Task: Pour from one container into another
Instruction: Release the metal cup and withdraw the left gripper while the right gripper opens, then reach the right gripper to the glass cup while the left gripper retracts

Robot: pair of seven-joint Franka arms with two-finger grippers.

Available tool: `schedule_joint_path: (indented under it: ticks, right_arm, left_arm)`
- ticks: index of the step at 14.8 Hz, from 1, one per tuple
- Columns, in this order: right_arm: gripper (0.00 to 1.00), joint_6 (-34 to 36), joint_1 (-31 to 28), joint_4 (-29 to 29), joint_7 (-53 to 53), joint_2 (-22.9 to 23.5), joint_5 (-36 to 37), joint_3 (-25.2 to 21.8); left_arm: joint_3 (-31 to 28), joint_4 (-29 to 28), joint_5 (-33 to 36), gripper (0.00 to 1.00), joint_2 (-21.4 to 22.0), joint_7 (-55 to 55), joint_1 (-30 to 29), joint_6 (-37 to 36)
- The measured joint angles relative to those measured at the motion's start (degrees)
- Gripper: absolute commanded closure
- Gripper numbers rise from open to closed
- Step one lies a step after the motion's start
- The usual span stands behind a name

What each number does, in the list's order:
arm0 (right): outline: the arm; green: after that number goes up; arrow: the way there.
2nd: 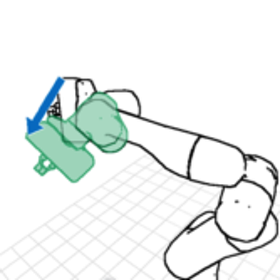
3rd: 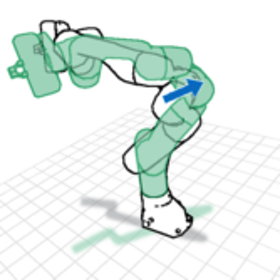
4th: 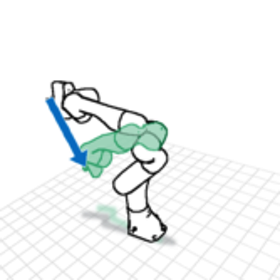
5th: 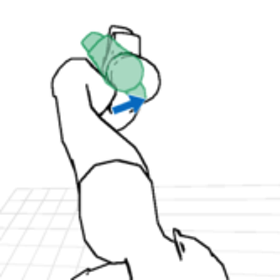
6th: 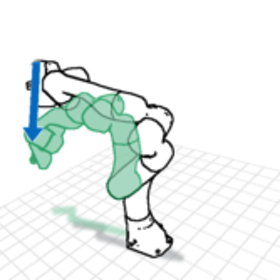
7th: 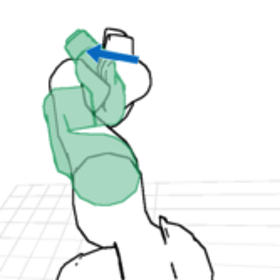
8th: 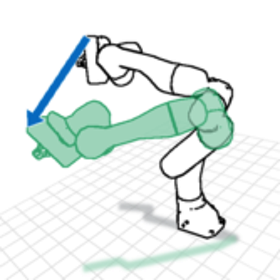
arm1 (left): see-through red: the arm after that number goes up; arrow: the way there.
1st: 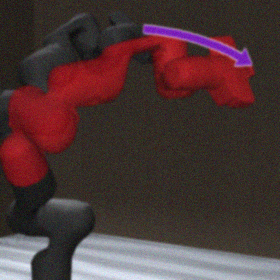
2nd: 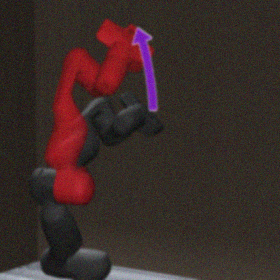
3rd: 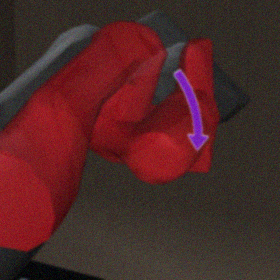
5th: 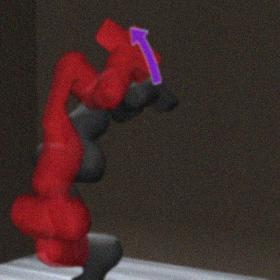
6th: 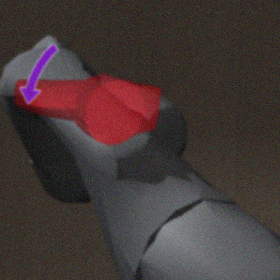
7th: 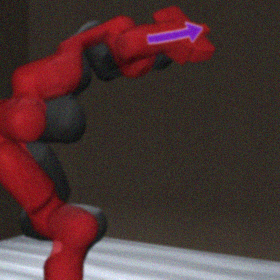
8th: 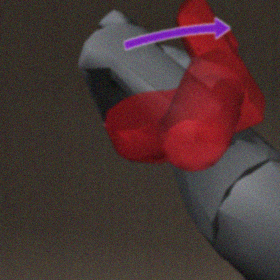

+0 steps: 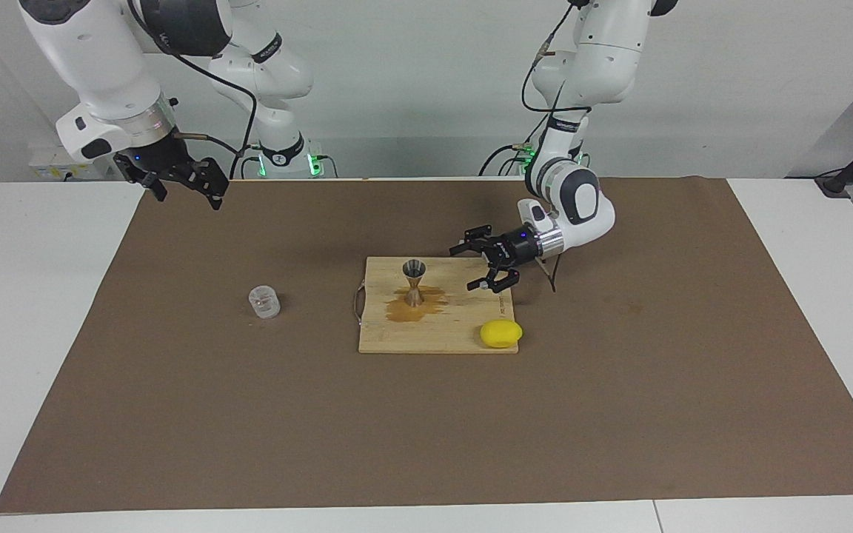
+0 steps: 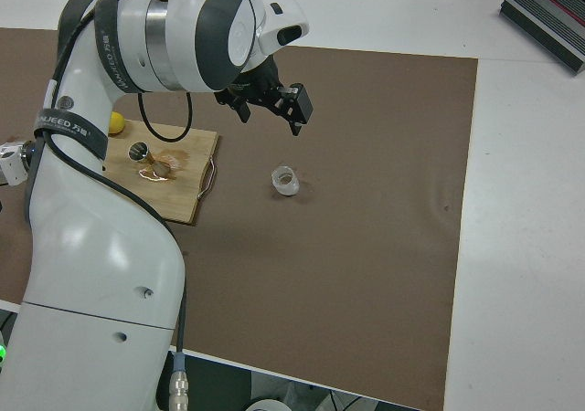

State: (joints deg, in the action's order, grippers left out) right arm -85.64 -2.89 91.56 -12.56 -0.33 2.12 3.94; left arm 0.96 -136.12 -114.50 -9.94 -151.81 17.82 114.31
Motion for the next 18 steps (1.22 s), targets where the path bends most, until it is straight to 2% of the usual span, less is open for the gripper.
schedule_joint_path:
  ticks: [2, 5, 11, 15, 18]
  right_arm:
    - [0.03, -0.34, 0.07, 0.15, -4.82, 0.01, 0.00, 0.03]
    - [0.03, -2.52, 0.34, 1.47, -17.82, 0.35, -0.27, 0.17]
    - [0.00, -12.27, -2.16, 10.26, -41.51, 1.14, -11.94, 0.01]
    - [0.00, -16.61, -5.54, 16.39, -46.43, 2.23, -20.68, -0.10]
    - [0.00, -22.42, -9.00, 21.97, -46.42, 4.69, -27.68, -0.22]
  left_arm:
    - [-0.03, -0.37, 4.89, 0.00, 1.84, 0.00, -2.50, -0.01]
    - [-0.10, -0.40, 12.93, 0.00, 5.01, 0.00, -6.08, 0.03]
    - [-0.35, 0.27, 33.41, 0.00, 10.77, 1.45, -13.38, 0.08]
    - [-0.45, 3.06, 51.27, 0.00, 12.92, 1.57, -19.49, 0.02]
    - [-0.50, 5.73, 60.72, 0.00, 13.80, 1.57, -22.30, -0.05]
